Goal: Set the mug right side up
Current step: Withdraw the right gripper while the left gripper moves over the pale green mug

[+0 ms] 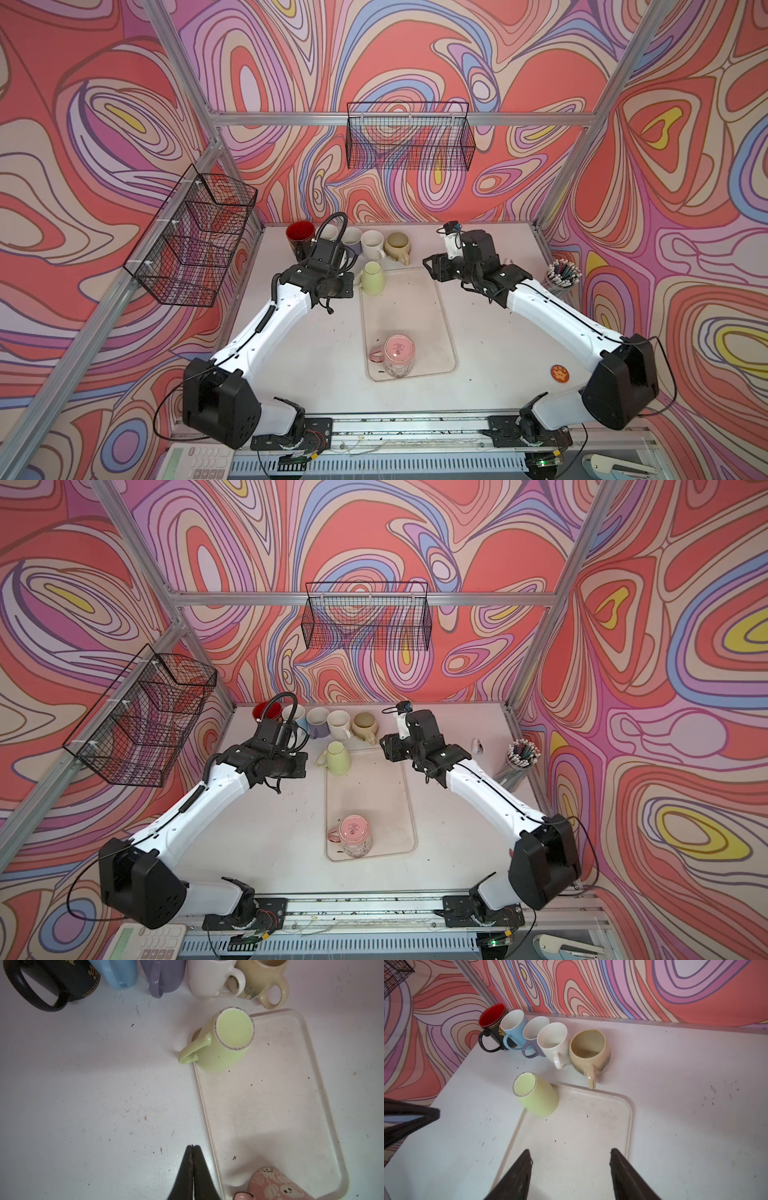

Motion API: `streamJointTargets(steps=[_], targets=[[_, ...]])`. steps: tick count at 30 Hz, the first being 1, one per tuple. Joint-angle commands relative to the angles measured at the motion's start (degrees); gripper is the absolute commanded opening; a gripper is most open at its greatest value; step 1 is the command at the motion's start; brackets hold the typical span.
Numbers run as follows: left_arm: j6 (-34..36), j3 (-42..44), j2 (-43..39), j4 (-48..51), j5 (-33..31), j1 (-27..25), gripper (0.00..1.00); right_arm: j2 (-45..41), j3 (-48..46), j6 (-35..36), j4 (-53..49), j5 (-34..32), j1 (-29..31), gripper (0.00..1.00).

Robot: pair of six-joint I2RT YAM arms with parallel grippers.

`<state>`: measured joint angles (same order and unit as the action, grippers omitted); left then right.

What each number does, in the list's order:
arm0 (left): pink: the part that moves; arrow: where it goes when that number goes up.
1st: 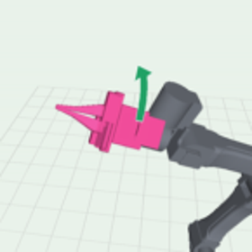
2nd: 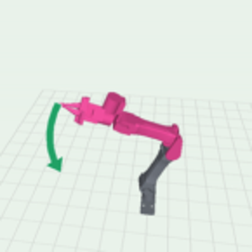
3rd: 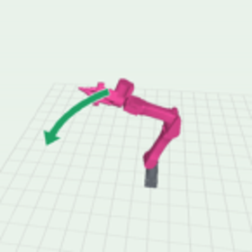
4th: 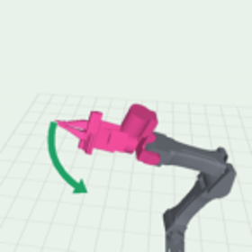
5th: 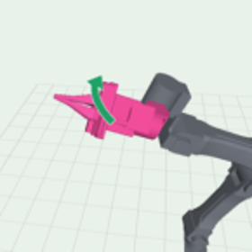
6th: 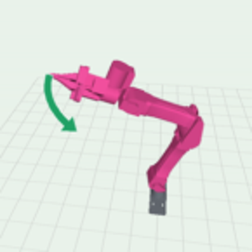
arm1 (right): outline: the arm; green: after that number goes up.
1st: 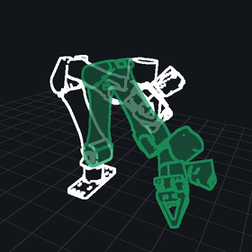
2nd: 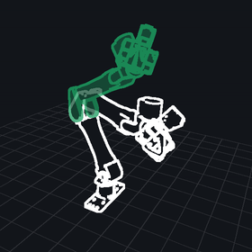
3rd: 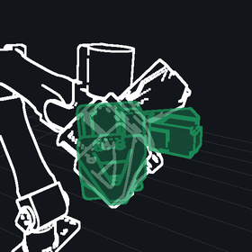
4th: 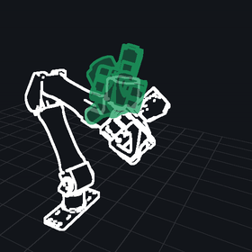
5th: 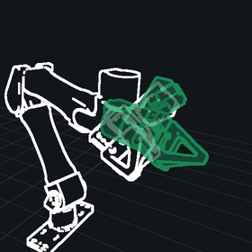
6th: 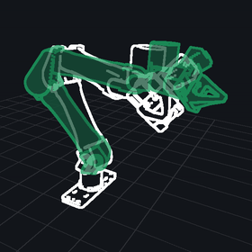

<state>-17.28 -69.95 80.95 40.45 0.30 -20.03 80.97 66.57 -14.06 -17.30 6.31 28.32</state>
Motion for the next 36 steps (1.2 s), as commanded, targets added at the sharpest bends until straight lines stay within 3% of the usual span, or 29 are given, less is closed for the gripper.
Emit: streamJointTargets(steps=[1, 11, 24, 36], targets=[[0.1, -3.5, 3.2, -0.2, 1.6, 1.1, 0.00, -4.3, -5.4, -2.5, 4.9, 1.8, 0.5, 0.63], [3.0, -12.6, 16.0, -1.2, -0.1, 1.9, 0.00, -10.8, -14.8, -3.3, 6.9, 3.3, 0.6, 0.63], [5.5, -28.4, 32.7, 0.8, -3.4, 2.9, 0.00, -9.4, -17.2, -3.4, 10.5, 4.7, 0.5, 0.63], [2.8, -27.4, 34.3, -1.6, 1.2, 2.3, 0.00, -7.1, -17.5, -3.4, 11.9, 4.3, 0.5, 0.63]])
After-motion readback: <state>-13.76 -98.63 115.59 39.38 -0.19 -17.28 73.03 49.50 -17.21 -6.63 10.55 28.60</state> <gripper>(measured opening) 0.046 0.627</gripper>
